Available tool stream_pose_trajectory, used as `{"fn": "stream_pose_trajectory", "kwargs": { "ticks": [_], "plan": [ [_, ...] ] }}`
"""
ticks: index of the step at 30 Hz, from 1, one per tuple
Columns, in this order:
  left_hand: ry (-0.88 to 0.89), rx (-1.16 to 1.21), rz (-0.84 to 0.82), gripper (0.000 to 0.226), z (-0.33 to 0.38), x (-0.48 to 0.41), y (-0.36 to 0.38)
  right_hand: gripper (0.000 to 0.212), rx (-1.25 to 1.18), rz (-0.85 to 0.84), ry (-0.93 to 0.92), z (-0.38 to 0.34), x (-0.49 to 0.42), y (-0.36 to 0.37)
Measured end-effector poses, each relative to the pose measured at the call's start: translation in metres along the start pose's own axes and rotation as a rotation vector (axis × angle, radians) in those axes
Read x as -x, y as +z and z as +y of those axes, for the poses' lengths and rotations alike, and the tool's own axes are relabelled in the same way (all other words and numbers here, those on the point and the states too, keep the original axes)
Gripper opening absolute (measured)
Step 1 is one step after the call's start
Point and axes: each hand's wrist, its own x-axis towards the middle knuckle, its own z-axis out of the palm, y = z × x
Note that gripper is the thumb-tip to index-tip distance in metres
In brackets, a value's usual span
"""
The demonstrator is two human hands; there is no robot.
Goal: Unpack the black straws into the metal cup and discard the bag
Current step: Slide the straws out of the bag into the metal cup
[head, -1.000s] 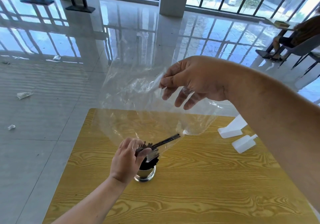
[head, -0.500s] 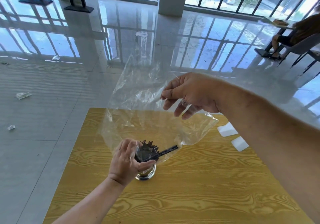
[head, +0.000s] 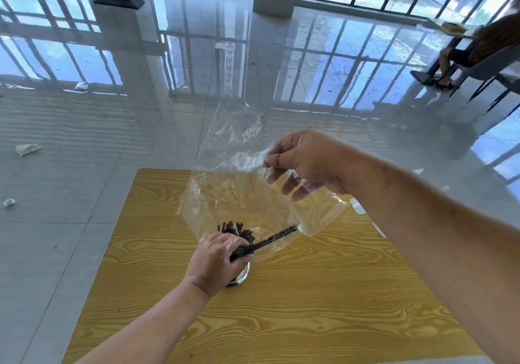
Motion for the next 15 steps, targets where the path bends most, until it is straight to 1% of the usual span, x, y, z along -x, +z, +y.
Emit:
{"fn": "stream_pose_trajectory", "kwargs": {
  "ticks": [4, 7, 15],
  "plan": [
    [0.041, 0.0, 0.067, 0.017, -0.001, 0.0, -0.003, 0.011, 0.016, 0.018, -0.01, -0.002, 0.002, -0.011],
    [-0.013, 0.033, 0.078, 0.02, -0.004, 0.002, -0.009, 0.011, 0.021, 0.041, -0.022, -0.004, 0.004, -0.022],
    [-0.167, 0.035, 0.013, 0.018, -0.01, 0.005, -0.018, 0.012, 0.058, 0.073, -0.088, -0.019, 0.009, -0.047]
  ]
}}
